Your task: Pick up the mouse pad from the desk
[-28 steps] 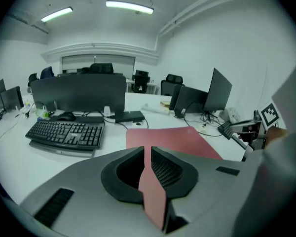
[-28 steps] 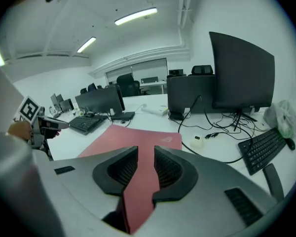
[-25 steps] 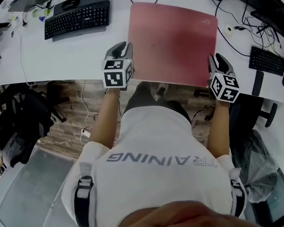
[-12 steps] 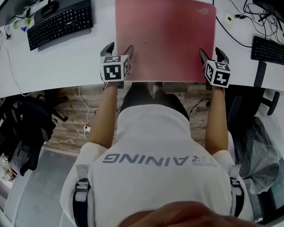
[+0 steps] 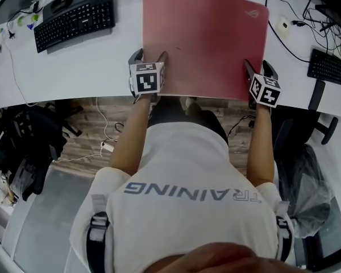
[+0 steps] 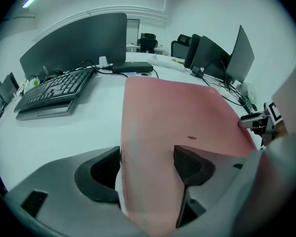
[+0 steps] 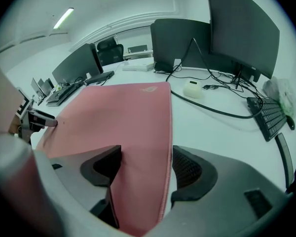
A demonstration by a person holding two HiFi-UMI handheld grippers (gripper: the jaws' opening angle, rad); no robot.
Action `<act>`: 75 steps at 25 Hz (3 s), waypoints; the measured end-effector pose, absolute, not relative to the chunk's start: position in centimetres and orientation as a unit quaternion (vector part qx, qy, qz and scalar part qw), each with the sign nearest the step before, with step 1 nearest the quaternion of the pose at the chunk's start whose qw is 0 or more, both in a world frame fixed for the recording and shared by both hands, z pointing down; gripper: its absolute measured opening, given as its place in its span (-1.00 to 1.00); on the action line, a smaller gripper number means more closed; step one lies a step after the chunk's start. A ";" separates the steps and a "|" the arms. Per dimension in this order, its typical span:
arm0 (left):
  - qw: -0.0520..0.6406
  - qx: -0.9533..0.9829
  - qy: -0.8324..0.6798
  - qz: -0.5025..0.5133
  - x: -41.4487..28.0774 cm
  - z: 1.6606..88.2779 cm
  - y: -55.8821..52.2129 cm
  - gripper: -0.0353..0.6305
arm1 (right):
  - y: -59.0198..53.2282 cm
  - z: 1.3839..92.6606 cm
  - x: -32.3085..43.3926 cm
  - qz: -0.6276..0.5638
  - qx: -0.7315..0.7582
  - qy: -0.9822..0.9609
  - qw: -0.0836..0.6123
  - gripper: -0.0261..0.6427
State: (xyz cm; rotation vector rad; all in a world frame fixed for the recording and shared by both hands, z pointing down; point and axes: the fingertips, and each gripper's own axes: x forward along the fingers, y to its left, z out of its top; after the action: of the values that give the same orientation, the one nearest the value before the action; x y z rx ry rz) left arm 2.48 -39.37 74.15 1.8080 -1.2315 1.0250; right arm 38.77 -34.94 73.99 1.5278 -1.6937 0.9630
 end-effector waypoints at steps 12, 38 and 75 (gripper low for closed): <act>0.356 0.691 -0.483 0.402 3.0 74.0 -39.1 0.02 | -34.9 73.9 36.5 0.352 0.561 -0.662 0.352 -0.45; 0.264 0.797 -0.490 0.237 7.4 56.9 -33.8 -0.63 | -32.4 56.5 34.2 0.212 0.603 -0.735 0.225 -0.74; 0.024 0.844 -0.536 0.007 8.3 28.0 -30.8 -0.65 | -29.1 27.2 34.9 -0.042 0.622 -0.782 0.019 -0.74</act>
State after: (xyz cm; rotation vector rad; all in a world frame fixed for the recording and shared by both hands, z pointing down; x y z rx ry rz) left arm 8.26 -30.76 28.04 2.6120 -1.6577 0.0230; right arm 34.93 -29.10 27.22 1.9299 -2.4278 -0.1314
